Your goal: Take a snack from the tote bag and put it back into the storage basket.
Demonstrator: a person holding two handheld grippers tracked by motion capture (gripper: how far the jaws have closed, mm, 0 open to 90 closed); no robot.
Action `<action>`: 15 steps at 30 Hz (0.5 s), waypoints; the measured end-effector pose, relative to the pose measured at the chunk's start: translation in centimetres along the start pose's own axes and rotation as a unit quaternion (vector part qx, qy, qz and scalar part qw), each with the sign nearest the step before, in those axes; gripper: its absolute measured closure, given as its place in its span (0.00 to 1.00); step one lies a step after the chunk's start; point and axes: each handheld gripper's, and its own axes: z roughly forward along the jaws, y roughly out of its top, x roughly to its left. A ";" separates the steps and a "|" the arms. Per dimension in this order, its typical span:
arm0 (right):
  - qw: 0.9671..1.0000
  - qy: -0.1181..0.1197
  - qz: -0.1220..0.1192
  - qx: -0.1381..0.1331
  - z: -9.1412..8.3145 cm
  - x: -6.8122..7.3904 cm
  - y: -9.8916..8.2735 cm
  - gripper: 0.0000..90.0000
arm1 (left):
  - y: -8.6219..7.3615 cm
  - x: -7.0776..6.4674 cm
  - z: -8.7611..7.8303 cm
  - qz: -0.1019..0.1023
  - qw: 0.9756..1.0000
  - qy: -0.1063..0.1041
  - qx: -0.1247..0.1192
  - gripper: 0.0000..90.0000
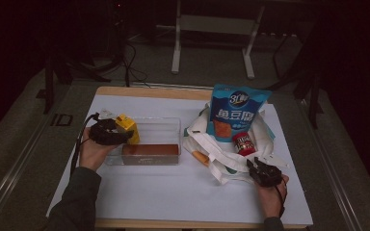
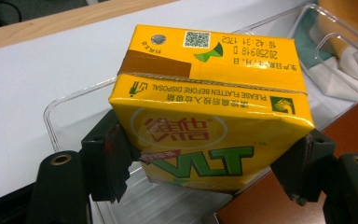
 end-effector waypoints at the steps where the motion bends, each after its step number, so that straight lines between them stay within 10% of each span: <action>1: 1.000 -0.001 -0.001 0.000 0.0 0.0 0.0 0.72 | 0.0 0.0 0.1 0.000 1.000 0.002 0.002 0.32; 15: 1.000 -0.001 -0.001 0.000 0.0 0.0 0.0 0.72 | -0.9 -0.2 0.8 0.017 0.999 0.012 0.026 0.32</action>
